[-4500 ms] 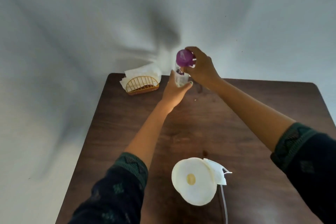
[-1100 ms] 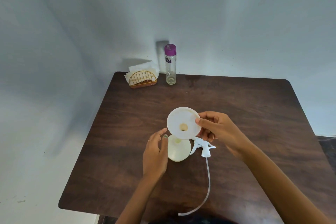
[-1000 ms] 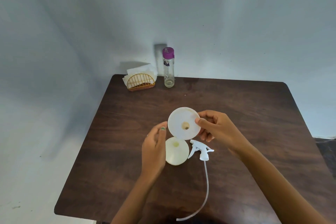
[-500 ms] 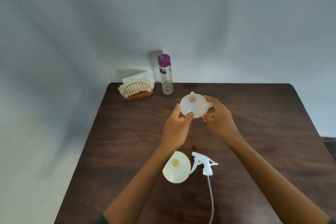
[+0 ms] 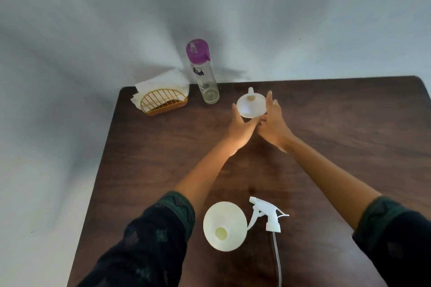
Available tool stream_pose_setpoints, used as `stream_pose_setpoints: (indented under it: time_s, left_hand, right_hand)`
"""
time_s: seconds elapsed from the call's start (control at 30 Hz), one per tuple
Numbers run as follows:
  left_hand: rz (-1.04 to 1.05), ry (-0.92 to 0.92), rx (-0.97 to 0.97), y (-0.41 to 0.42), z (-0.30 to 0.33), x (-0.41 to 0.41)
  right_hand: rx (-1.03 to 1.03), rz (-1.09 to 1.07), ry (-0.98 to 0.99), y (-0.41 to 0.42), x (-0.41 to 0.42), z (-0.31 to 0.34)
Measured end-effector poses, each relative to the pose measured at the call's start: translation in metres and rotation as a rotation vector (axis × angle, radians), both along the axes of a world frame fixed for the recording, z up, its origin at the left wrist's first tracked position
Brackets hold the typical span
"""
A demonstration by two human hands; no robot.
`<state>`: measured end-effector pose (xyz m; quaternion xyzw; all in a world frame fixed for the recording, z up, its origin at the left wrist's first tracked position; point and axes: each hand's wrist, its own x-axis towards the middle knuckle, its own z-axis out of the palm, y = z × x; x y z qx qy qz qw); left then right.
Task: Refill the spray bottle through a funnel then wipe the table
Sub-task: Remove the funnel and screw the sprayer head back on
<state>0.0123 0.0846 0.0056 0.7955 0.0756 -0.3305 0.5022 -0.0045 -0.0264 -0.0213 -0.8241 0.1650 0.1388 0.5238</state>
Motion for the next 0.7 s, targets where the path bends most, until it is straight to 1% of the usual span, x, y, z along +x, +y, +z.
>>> stream_pose_setpoints:
  time_s: [0.1, 0.2, 0.33, 0.53, 0.6, 0.7]
  left_hand:
    - [0.0, -0.009, 0.054, -0.005, -0.017, 0.012]
    - [-0.004, -0.042, 0.105, -0.01, -0.027, 0.023]
    - [-0.013, -0.116, 0.113, -0.017, -0.036, 0.037]
    - [0.031, -0.08, 0.089, -0.02, -0.034, 0.044]
    - [0.034, -0.088, 0.08, -0.018, -0.034, 0.043]
    - [0.049, -0.086, 0.049, -0.012, -0.032, 0.041]
  right_hand:
    - [0.011, 0.006, -0.017, -0.002, 0.013, -0.012]
    - [0.014, -0.031, -0.024, -0.002, 0.024, -0.015]
    - [-0.054, -0.058, -0.002, -0.005, 0.037, -0.016]
    - [-0.11, -0.025, -0.008, -0.003, 0.044, -0.012]
    - [-0.08, -0.041, -0.027, -0.004, 0.043, -0.014]
    - [0.023, -0.103, -0.061, -0.007, 0.039, -0.014]
